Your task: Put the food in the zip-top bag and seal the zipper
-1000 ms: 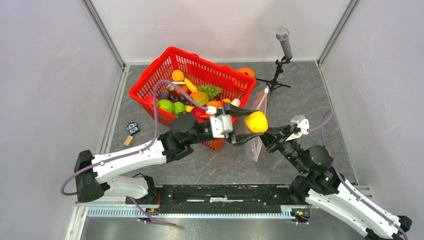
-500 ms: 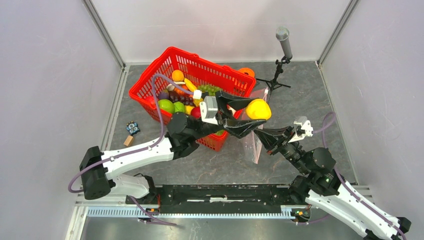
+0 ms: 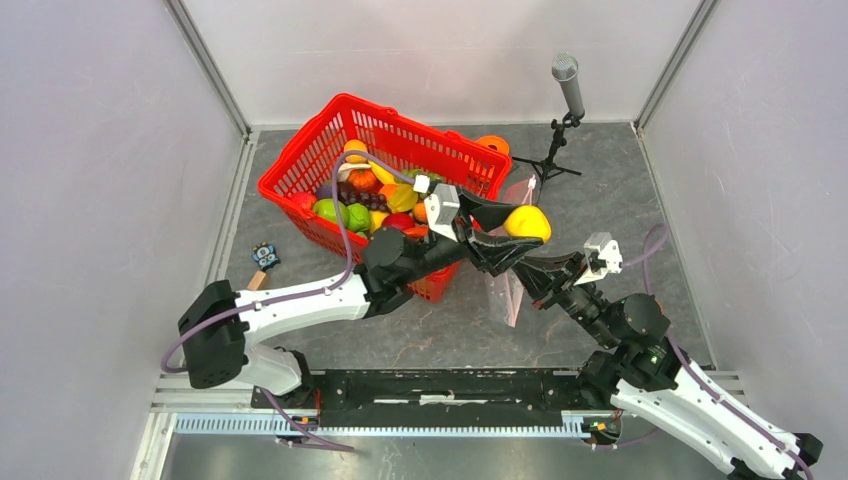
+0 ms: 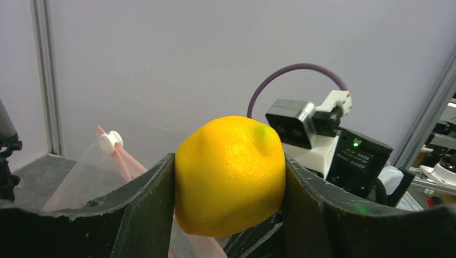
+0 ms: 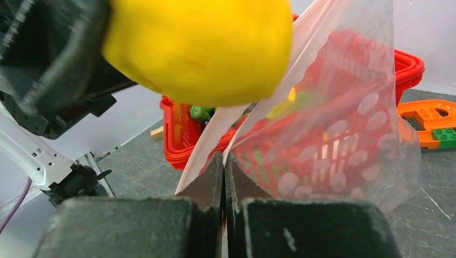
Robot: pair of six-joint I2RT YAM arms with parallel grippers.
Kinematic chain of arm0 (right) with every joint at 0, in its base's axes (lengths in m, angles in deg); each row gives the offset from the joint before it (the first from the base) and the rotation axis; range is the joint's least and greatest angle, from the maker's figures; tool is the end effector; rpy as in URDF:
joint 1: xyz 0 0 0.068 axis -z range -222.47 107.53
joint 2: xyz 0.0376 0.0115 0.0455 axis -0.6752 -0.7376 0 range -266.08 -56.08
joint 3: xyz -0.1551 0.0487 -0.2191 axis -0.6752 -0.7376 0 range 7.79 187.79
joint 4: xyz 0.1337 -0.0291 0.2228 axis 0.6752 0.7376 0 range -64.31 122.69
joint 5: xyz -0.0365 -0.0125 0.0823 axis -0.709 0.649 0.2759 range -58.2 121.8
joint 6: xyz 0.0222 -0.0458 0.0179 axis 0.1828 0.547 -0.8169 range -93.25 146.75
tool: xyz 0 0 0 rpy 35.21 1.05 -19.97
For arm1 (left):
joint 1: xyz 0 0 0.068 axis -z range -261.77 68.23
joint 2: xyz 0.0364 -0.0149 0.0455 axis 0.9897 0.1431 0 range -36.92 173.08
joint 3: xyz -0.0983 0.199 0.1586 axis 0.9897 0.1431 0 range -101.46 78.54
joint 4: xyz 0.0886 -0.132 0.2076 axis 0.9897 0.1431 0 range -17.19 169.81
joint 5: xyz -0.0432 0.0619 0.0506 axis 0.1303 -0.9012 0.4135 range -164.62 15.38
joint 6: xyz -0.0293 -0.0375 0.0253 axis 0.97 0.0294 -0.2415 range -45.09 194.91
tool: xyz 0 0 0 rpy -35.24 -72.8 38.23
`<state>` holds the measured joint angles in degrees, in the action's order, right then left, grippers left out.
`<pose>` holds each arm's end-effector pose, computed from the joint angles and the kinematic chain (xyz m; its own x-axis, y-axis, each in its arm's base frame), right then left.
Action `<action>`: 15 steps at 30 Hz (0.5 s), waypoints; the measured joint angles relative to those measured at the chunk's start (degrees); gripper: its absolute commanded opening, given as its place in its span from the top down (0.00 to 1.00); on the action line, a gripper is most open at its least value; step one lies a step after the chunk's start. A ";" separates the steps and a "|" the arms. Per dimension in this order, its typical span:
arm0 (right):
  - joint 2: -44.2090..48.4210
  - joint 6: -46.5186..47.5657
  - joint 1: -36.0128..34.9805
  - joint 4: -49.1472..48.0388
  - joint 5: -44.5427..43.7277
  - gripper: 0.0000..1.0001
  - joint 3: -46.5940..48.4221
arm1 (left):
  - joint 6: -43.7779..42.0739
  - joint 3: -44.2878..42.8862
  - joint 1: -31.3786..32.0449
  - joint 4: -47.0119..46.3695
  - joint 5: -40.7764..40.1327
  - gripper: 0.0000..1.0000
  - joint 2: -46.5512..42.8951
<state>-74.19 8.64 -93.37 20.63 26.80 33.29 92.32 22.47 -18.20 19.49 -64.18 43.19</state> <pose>0.0726 0.0843 0.3101 -0.0944 0.3750 -0.9222 -0.7260 0.6079 0.3215 0.1357 -0.2876 0.3819 -0.0769 -0.5065 -0.8588 0.9726 0.1514 -0.1764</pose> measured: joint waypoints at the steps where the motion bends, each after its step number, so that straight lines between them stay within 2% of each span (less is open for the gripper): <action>1: 0.04 0.13 0.00 0.07 -0.07 1.00 0.07 | 0.13 0.04 -0.02 0.00 -0.26 0.71 0.46; 15: 1.79 0.22 0.00 4.37 -4.63 1.00 0.20 | 0.15 2.75 -0.02 -2.27 -4.24 0.71 2.03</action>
<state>-72.40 8.86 -93.37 25.01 22.17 33.48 92.47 25.22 -18.22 17.21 -68.42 45.22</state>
